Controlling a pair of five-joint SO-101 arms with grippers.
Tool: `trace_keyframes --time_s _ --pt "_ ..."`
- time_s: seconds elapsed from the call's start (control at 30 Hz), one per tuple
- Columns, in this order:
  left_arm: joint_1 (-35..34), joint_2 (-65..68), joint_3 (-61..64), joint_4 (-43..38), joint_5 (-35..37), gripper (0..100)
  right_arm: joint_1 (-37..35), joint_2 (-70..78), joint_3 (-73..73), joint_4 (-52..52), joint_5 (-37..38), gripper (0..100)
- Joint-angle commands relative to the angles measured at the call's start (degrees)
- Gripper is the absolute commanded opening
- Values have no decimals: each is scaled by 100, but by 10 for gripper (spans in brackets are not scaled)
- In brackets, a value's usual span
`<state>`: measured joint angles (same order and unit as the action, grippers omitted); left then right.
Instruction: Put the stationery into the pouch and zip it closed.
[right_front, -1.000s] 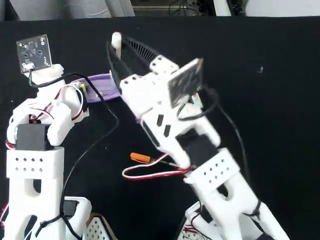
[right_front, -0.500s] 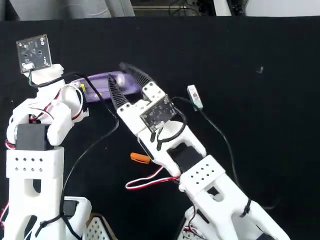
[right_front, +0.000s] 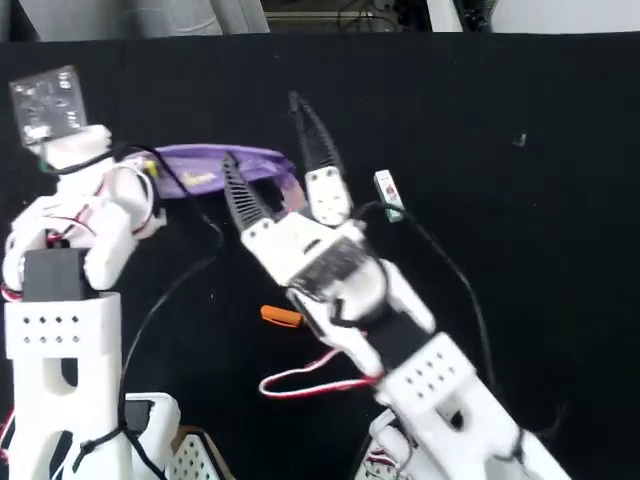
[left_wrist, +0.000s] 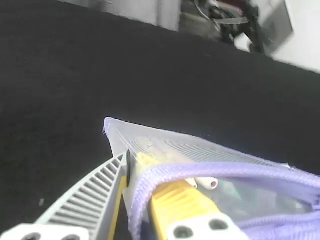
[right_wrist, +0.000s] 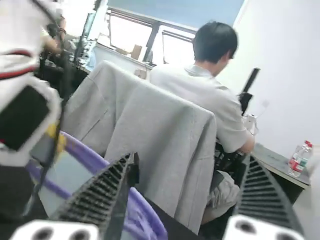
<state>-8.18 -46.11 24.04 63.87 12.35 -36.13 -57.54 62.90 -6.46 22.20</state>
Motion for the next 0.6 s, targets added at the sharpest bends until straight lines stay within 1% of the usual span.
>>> trace_keyframes --time_s 0.0,0.13,0.23,0.33,0.43,0.57 --pt "-593 -35 119 -519 18 30 185 -1121 -629 1556 26 286" --pt "-1033 -35 277 -774 18 30 167 -1525 -1341 3455 26 286" --pt "-1358 -35 251 -800 18 30 158 -1332 -2000 4747 26 286" --pt "-1587 -35 224 -800 18 30 158 -963 -2554 5793 35 286" --pt "-1736 -35 277 -914 18 30 158 -505 -2949 6637 70 286" --pt "-1947 -35 277 -993 18 30 158 127 -3222 7323 79 286"
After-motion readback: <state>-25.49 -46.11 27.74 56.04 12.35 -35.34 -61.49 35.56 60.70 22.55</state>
